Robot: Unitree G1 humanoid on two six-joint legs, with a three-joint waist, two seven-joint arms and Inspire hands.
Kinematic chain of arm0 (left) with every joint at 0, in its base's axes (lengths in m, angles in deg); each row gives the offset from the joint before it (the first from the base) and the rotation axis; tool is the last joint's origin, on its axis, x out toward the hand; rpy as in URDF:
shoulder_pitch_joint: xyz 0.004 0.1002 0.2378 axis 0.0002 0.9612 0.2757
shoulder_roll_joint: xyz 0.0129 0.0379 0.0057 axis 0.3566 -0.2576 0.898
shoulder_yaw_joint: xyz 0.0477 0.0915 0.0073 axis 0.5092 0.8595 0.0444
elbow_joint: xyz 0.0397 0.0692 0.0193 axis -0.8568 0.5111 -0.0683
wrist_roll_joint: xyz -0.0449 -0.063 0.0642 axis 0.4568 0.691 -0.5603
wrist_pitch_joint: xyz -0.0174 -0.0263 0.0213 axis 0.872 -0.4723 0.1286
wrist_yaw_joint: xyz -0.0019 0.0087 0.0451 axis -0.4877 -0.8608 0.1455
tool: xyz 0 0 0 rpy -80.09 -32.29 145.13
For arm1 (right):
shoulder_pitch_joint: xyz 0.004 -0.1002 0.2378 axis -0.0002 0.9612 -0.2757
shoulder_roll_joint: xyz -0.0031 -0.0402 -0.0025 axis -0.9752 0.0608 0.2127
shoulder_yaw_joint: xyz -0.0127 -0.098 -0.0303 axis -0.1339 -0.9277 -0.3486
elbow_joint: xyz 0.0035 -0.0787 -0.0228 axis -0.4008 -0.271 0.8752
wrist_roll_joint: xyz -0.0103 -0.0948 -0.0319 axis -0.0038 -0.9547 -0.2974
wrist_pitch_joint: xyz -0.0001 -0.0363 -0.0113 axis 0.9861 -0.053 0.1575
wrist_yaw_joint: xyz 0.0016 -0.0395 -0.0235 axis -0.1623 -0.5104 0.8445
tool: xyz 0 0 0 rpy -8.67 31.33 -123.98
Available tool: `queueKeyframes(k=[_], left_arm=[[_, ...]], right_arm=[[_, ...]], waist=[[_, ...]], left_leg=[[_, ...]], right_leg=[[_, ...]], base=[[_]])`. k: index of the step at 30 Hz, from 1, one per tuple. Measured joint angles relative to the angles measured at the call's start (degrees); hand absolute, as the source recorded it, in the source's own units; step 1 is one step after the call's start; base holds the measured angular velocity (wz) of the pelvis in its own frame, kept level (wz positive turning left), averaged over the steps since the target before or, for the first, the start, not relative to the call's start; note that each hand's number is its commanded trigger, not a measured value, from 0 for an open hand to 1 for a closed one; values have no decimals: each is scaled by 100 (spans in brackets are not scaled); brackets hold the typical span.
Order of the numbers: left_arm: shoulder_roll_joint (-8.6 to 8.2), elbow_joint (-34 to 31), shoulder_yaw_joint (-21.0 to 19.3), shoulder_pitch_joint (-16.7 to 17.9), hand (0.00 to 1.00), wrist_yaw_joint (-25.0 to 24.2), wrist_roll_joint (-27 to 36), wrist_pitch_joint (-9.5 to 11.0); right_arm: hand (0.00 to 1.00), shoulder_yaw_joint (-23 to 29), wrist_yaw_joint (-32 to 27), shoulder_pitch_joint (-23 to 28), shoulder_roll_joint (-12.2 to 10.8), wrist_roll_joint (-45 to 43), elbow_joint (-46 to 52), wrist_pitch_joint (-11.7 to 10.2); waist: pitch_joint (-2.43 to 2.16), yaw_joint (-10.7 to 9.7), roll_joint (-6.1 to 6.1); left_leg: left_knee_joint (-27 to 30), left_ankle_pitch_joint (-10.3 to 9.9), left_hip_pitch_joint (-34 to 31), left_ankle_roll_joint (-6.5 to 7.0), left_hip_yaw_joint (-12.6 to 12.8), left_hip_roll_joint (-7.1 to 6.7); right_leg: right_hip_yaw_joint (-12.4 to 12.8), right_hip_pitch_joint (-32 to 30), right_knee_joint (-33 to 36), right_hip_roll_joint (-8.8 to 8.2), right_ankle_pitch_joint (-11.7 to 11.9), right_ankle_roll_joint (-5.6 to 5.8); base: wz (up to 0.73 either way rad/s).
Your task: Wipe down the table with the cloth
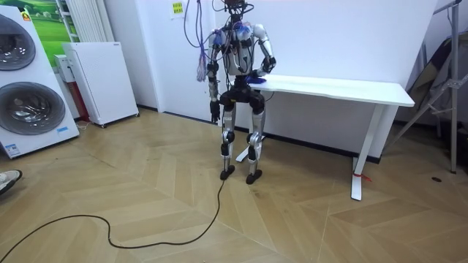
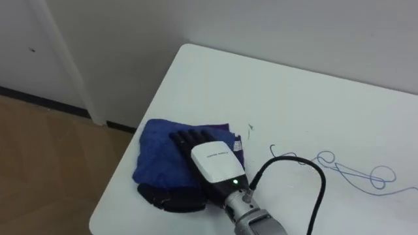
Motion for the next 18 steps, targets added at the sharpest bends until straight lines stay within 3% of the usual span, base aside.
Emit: queueKeyframes(k=[5,8,10,14,16,18], left_arm=[[0,10,-8,26,0,30,8,3],[6,111,-18,32,0,154,7,20],[7,118,-80,78,0,162,6,33],[5,107,-235,142,0,126,-2,63],[14,46,-255,186,0,116,-3,66],[14,44,-272,190,0,116,-3,67]], right_arm=[[0,2,-218,11,-2,55,-220,-94],[0,64,-287,33,-7,49,-294,-189],[0,227,-327,51,-38,26,-437,-295],[0,477,-328,108,-46,10,-462,-308],[20,688,-327,179,-53,27,-512,-288],[100,835,-327,213,-57,58,-609,-284]], waist=[[-23,4,14],[-60,-44,-5],[-77,-79,-28],[-83,-144,-38],[-84,-167,-29],[-82,-167,-25]], left_leg=[[38,2,42,1,8,-7],[40,2,43,2,7,-10],[41,2,43,2,6,-14],[37,2,54,2,6,-14],[33,1,63,1,5,-14],[34,1,63,1,5,-13]], right_leg=[[-21,34,2,-5,0,0],[-40,45,3,-14,0,0],[-42,51,3,-18,0,0],[-41,77,2,-20,-1,1],[-45,93,-1,-21,-3,5],[-47,93,-1,-20,-3,5]], base=[[0],[1],[2],[0],[0],[0]])
